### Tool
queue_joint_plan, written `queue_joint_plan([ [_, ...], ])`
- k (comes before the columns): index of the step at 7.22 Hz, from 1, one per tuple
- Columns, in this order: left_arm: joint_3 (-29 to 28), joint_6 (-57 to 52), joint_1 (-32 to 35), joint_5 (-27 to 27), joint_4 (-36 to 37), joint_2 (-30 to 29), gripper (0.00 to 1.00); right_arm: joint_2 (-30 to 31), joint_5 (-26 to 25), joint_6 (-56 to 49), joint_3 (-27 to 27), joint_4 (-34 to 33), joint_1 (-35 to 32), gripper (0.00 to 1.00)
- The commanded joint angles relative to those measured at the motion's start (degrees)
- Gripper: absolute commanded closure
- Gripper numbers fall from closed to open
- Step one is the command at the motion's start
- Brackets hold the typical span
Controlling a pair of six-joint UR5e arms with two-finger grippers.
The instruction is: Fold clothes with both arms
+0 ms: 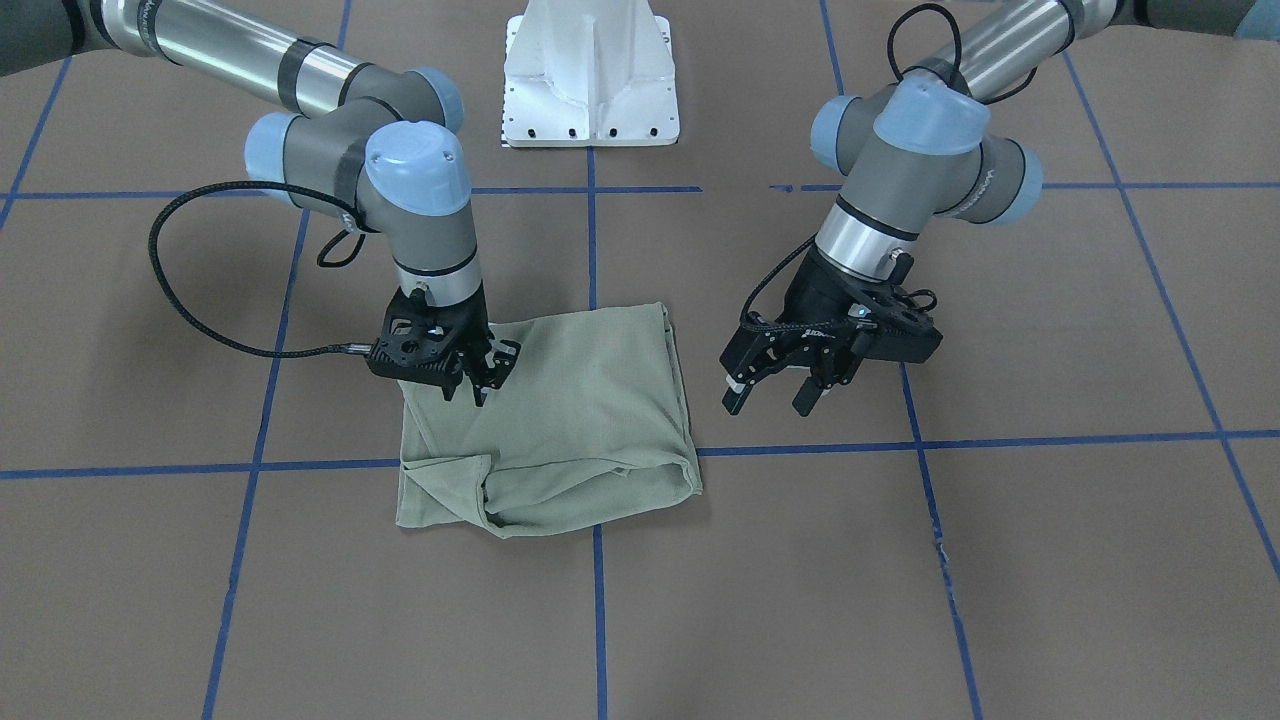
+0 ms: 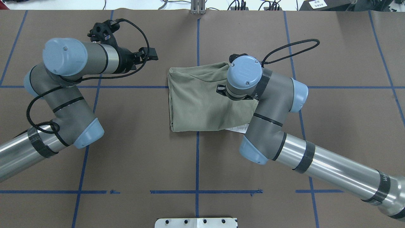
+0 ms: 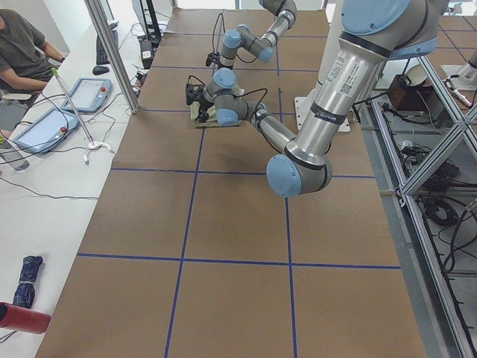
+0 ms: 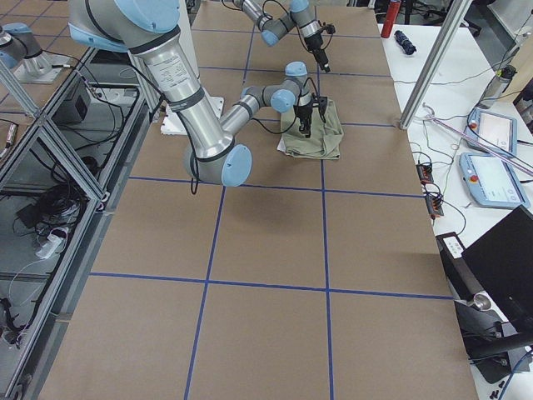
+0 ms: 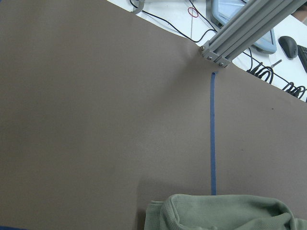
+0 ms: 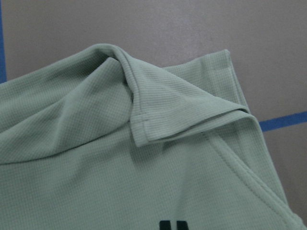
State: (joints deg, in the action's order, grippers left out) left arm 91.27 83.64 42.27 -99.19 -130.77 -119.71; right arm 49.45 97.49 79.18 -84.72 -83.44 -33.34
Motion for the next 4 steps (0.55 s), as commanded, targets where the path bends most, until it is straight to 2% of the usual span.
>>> queue_joint_plan([
  [1,0.1,1.6,-0.1,0.2,-0.1,0.2,0.00,-5.0,-0.1,0.4,5.8,0.2,-0.1,1.00],
  [4,0.6,1.8,0.0,0.4,-0.1,0.2,0.00,-4.5,-0.1,-2.4,8.5,0.3,-2.4,1.00],
])
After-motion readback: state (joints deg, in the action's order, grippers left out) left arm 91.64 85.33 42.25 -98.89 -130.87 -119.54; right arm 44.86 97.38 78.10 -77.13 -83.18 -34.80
